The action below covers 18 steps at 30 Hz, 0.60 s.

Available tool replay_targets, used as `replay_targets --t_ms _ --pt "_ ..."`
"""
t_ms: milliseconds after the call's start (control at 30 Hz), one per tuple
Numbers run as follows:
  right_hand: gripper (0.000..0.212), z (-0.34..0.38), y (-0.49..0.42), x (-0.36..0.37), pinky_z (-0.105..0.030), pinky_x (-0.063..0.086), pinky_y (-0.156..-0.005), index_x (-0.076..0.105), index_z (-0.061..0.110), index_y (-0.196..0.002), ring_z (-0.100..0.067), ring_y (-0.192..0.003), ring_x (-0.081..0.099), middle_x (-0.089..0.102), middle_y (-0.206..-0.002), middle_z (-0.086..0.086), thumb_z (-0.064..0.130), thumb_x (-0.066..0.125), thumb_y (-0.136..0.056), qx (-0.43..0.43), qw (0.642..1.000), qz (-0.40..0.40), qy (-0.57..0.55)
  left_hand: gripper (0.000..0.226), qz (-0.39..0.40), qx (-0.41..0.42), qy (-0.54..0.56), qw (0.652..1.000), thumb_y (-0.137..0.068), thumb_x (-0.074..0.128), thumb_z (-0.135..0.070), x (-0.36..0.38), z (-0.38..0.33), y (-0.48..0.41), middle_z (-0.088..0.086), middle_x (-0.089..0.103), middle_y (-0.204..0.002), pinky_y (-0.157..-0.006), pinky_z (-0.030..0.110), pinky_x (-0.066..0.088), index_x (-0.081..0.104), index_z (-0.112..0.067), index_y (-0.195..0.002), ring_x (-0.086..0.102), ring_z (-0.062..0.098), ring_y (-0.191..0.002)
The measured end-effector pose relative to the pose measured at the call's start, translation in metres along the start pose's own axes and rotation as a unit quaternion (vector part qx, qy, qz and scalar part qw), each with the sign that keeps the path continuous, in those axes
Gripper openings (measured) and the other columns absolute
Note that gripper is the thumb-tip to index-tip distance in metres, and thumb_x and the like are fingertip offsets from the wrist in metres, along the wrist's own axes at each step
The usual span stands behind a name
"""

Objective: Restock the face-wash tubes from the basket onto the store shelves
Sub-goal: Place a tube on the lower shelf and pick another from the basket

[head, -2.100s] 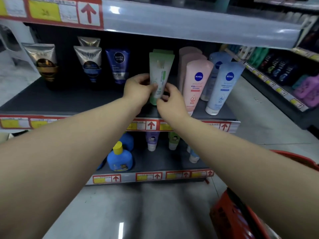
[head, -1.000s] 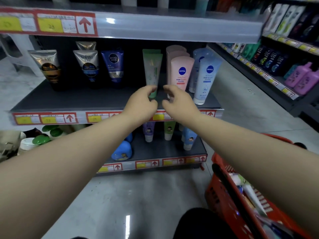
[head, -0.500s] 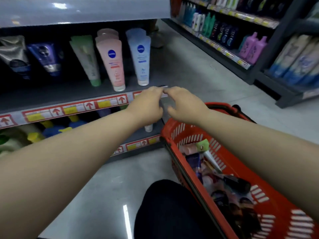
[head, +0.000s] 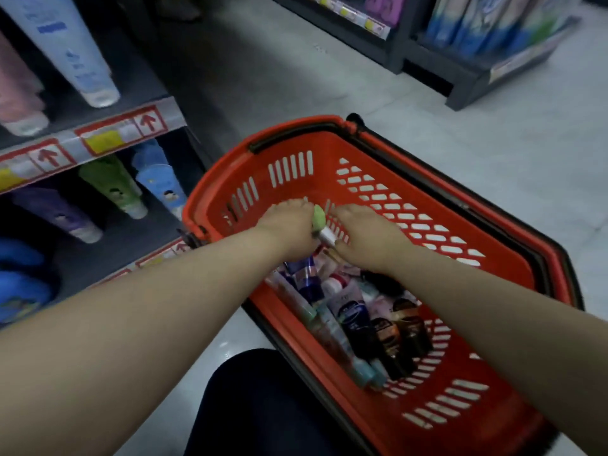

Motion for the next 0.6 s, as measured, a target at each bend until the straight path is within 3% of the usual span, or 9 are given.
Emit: replay_targets --t_ms 267,433,500,567,600 --pt "0.057 -0.051 0.018 0.07 -0.041 0.042 -0.1 0.035 0.011 -0.142 -0.03 -0.124 0.041 0.042 -0.139 -0.013 0.028 0.053 -0.09 0.055 0.994 0.088 -0.019 0.071 0.129 -0.033 -0.073 0.988 -0.083 0.063 -0.03 0.071 0.005 -0.032 0.012 0.036 -0.143 -0.102 0.046 0.039 0.029 -0.016 -0.143 0.041 0.034 -0.129" --pt "0.056 -0.041 -0.01 0.088 -0.037 0.044 -0.095 0.035 0.014 -0.142 -0.029 -0.122 0.045 0.043 -0.138 -0.013 0.026 0.053 -0.09 0.069 0.989 0.074 -0.105 0.07 0.159 -0.094 -0.051 0.981 -0.087 0.06 -0.028 0.075 0.028 -0.05 0.02 0.034 -0.142 -0.097 0.041 0.042 0.025 -0.011 -0.144 0.042 0.038 -0.127" --pt "0.048 -0.035 -0.025 0.098 -0.032 0.046 -0.078 0.042 0.012 -0.135 -0.028 -0.101 0.056 0.053 -0.121 -0.015 0.022 0.053 -0.089 0.109 0.968 0.066 -0.217 0.071 0.169 -0.104 -0.039 0.979 -0.088 0.058 -0.023 0.079 0.035 -0.055 0.02 0.037 -0.14 -0.09 0.04 0.045 0.019 -0.011 -0.146 0.046 0.037 -0.123" --pt "0.016 -0.031 -0.039 0.113 -0.034 0.04 -0.062 0.055 0.009 -0.101 -0.026 -0.069 0.053 0.057 -0.083 -0.012 0.017 0.051 -0.088 0.167 0.913 0.051 -0.368 0.078 0.213 -0.114 -0.006 0.97 -0.089 0.054 -0.015 0.093 0.04 -0.057 0.023 0.048 -0.129 -0.074 0.039 0.048 0.005 -0.012 -0.15 0.056 0.033 -0.101" --pt "0.012 -0.027 -0.046 0.12 -0.035 0.037 -0.058 0.053 0.009 -0.081 -0.025 -0.059 0.045 0.05 -0.068 -0.01 0.017 0.049 -0.09 0.192 0.882 0.047 -0.427 0.081 0.242 -0.118 0.015 0.963 -0.089 0.051 -0.011 0.102 0.04 -0.056 0.024 0.054 -0.12 -0.065 0.037 0.046 -0.003 -0.012 -0.15 0.057 0.03 -0.087"
Point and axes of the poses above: each hand's wrist, its own y-axis away from the middle knuckle, its own x-axis out of the palm, z = x × y, the point moved 10 cm from there along -y, towards the middle knuckle
